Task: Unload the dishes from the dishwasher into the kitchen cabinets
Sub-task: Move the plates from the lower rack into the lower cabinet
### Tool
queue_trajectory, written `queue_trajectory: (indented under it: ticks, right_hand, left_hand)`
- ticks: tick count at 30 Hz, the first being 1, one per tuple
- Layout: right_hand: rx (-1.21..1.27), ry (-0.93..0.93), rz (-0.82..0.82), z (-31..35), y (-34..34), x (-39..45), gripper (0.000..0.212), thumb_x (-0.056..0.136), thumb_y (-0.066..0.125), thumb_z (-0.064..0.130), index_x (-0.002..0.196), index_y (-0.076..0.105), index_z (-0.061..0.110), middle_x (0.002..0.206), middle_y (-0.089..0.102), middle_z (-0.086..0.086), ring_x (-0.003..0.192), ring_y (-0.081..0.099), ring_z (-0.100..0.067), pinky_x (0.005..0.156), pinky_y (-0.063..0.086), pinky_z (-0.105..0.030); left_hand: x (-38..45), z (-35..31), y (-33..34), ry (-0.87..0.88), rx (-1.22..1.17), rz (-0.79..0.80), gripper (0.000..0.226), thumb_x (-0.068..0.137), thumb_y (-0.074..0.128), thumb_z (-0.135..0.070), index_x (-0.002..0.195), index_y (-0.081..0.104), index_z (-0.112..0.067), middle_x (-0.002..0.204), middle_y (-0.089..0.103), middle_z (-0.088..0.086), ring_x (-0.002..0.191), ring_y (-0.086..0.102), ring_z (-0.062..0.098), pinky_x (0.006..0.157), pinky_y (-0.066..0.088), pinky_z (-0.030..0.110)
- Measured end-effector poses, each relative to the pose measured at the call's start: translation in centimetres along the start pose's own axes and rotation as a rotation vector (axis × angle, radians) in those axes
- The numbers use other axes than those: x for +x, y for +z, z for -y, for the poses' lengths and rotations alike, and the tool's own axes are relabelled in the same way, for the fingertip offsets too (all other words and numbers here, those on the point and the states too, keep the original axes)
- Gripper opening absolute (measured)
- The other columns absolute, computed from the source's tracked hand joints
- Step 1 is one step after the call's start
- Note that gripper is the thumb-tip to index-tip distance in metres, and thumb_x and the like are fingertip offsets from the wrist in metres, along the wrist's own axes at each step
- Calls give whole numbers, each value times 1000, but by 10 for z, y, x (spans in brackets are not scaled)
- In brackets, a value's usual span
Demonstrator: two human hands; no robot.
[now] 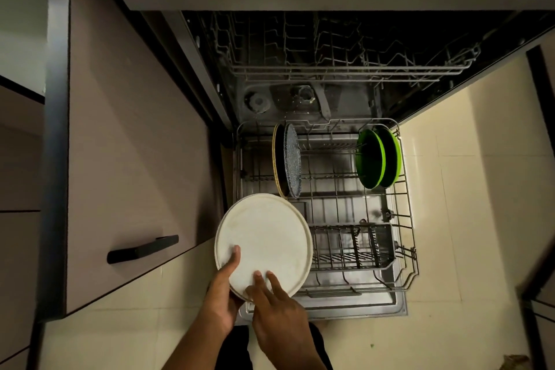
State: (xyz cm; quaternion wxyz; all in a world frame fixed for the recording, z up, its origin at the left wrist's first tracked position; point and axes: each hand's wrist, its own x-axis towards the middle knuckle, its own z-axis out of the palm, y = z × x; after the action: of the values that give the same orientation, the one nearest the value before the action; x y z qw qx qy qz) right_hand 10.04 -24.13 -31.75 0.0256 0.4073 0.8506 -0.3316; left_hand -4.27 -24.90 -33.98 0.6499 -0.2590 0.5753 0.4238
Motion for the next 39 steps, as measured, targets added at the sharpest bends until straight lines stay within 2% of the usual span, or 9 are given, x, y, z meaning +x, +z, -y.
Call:
queue_trajectory:
  ticks: [4, 8, 14, 21, 26, 28, 33, 37, 39]
  right_hand:
    - [73, 99, -28, 2, -32, 17, 46, 80, 53, 64, 112, 65, 35, 110, 71, 18, 96, 68, -2, 71, 55, -19]
    - [95, 307, -253, -25, -69, 74, 23, 90, 62, 45, 100, 73, 28, 88, 75, 10, 68, 69, -6, 64, 56, -20]
    - [57, 483, -128, -63, -76, 188, 26, 93, 64, 40, 108, 70, 20, 93, 73, -1, 71, 61, -9, 58, 41, -16]
    - [28, 620, -168, -65, -52, 237, 18, 99, 56, 22, 107, 67, 12, 95, 72, -7, 78, 69, -14, 71, 59, -27]
    - [33, 464, -406, -57, -52, 201, 16, 95, 60, 20, 92, 75, 19, 72, 72, 2, 51, 58, -7, 46, 36, -13]
    - [60, 366, -504, -51, -62, 179, 10, 90, 66, 20, 93, 76, 21, 68, 71, 3, 47, 57, -8, 44, 41, -15]
    - [162, 173, -561, -35, -74, 113, 23, 89, 65, 26, 110, 75, 25, 93, 77, 5, 65, 71, -9, 61, 60, -26]
    - [188, -8, -515, -15, -57, 55, 29, 83, 71, 15, 110, 75, 26, 117, 71, 13, 105, 66, 3, 84, 54, -13]
    - [150, -63, -440, -9, -43, 31, 31, 81, 70, 17, 110, 73, 27, 125, 67, 14, 119, 60, 0, 88, 53, -17]
  left_hand:
    - [-4, -18, -7, 56, 118, -12, 59, 82, 69, -52, 126, 62, -14, 115, 72, 12, 106, 69, 33, 91, 55, 47]
    - [-12, -26, -9, 102, 190, 23, 43, 92, 60, -40, 123, 63, -11, 110, 74, 10, 99, 71, 27, 71, 58, 34]
    - [-18, -35, -23, 103, 200, -36, 54, 80, 68, -44, 125, 60, -14, 112, 74, 8, 109, 65, 32, 94, 52, 46]
    - [-16, -29, -28, 40, 62, -3, 43, 91, 62, -36, 127, 58, -12, 115, 72, 11, 112, 65, 33, 102, 48, 51]
    - [-12, -27, -27, 48, 23, -32, 53, 87, 65, -44, 130, 55, -16, 116, 72, 9, 112, 63, 34, 91, 54, 45]
    - [-14, -30, -22, 55, 36, -47, 58, 85, 63, -51, 131, 53, -16, 116, 72, 9, 110, 64, 32, 84, 55, 42]
    - [-25, -34, -14, 73, 63, -63, 63, 80, 61, -58, 126, 58, -16, 113, 73, 6, 107, 66, 27, 89, 52, 40]
    - [-27, -32, -8, 91, 124, -72, 64, 76, 57, -63, 120, 63, -17, 115, 72, 7, 110, 65, 25, 100, 46, 42]
    - [-29, -31, -3, 100, 111, -73, 68, 74, 53, -66, 121, 63, -19, 121, 69, 10, 113, 63, 25, 102, 45, 42]
